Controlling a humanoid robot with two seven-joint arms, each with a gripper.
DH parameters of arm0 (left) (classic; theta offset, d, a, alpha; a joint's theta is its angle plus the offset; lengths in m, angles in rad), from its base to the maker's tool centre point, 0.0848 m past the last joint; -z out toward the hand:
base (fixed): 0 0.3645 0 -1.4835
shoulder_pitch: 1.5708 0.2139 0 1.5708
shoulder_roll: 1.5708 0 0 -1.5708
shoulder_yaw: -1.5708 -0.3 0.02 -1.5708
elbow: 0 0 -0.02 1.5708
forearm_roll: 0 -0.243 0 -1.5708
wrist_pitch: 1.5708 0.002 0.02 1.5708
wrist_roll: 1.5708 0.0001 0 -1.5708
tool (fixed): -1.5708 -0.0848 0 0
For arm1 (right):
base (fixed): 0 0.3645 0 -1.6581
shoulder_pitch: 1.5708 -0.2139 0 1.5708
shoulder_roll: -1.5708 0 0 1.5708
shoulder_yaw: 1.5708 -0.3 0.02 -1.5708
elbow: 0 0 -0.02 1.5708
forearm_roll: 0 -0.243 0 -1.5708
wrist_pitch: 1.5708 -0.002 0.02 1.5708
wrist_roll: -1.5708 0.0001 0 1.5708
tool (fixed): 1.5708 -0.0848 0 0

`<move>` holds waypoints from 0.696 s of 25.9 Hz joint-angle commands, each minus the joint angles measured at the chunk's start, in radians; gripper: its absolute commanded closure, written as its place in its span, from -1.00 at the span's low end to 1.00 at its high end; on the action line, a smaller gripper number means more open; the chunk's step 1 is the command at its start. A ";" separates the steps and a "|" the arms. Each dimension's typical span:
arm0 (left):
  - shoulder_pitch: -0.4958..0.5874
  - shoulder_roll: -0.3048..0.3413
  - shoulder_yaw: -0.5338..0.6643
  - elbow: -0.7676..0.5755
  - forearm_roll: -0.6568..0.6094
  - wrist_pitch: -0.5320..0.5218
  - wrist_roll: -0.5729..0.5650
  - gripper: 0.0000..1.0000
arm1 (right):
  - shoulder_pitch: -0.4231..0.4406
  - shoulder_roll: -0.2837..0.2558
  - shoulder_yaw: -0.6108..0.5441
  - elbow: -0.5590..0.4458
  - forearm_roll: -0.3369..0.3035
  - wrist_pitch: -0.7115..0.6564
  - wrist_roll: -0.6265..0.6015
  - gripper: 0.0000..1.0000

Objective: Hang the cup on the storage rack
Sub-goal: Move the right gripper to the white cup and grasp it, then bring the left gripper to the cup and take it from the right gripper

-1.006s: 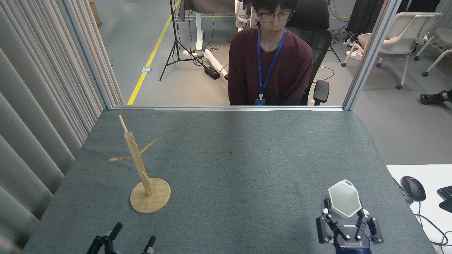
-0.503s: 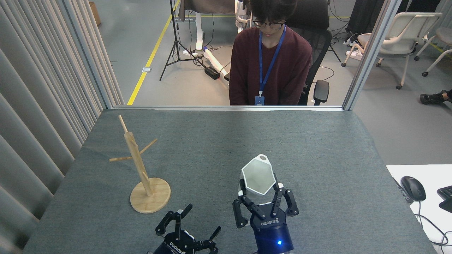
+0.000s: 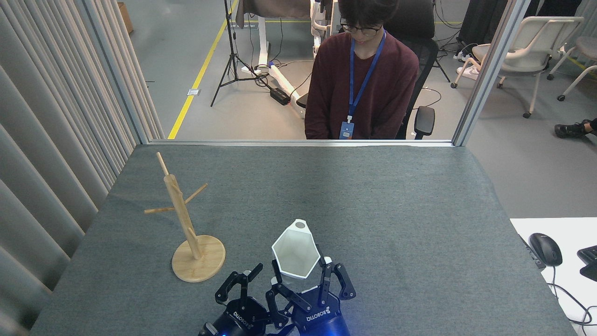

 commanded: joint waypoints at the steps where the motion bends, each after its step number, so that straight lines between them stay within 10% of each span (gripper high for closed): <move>1: -0.003 -0.002 0.001 -0.004 0.001 0.000 0.000 -0.98 | 0.001 0.001 0.010 0.019 0.012 0.000 -0.001 -0.19; 18: -0.023 -0.002 0.002 -0.009 0.006 0.000 0.002 -0.98 | 0.047 -0.011 0.082 0.033 0.083 -0.023 -0.014 -0.21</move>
